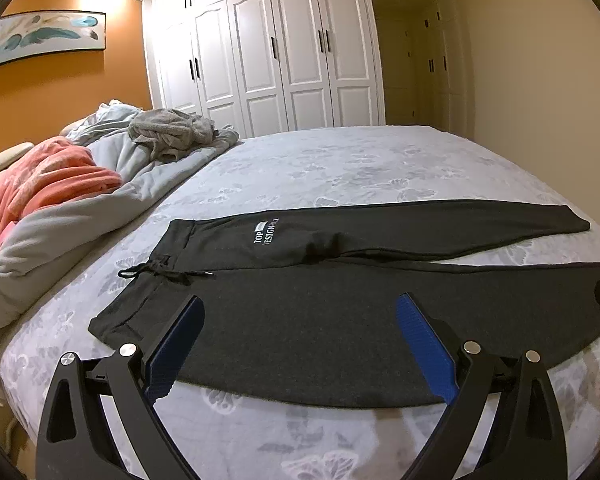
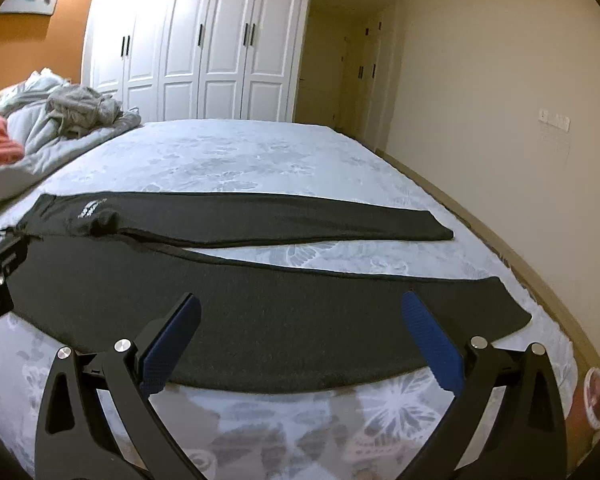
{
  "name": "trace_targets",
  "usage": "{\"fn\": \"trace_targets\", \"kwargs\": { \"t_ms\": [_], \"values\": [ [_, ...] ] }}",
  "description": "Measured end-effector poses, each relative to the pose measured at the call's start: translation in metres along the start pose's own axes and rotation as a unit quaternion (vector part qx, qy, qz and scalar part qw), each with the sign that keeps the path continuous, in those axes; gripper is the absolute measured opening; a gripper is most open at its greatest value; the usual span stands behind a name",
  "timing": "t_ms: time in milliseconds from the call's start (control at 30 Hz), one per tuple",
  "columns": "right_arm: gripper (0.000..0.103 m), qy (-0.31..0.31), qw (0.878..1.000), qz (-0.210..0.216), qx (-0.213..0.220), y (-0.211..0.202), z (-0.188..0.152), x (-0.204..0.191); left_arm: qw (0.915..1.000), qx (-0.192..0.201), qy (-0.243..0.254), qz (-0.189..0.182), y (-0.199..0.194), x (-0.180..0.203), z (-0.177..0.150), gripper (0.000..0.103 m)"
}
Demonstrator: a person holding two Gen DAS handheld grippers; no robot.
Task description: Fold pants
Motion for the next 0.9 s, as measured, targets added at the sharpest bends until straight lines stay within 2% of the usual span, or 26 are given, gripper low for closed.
{"fn": "trace_targets", "kwargs": {
  "t_ms": [900],
  "values": [
    [0.098,-0.003,1.0,-0.005,0.002,-0.0026,-0.0023,-0.0035,0.9999,0.006,0.01,0.01,0.0011,0.0052,-0.0019,0.094]
  ]
}}
Point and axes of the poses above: each gripper's, at about its wrist camera, not at the fingertips, and y roughly the way its jaws point, x to its right, z to its top, the point moved 4 cm from there along y, roughly the way its jaws point, and after that the axes turned 7 degrees about z, right-handed, at the moved point
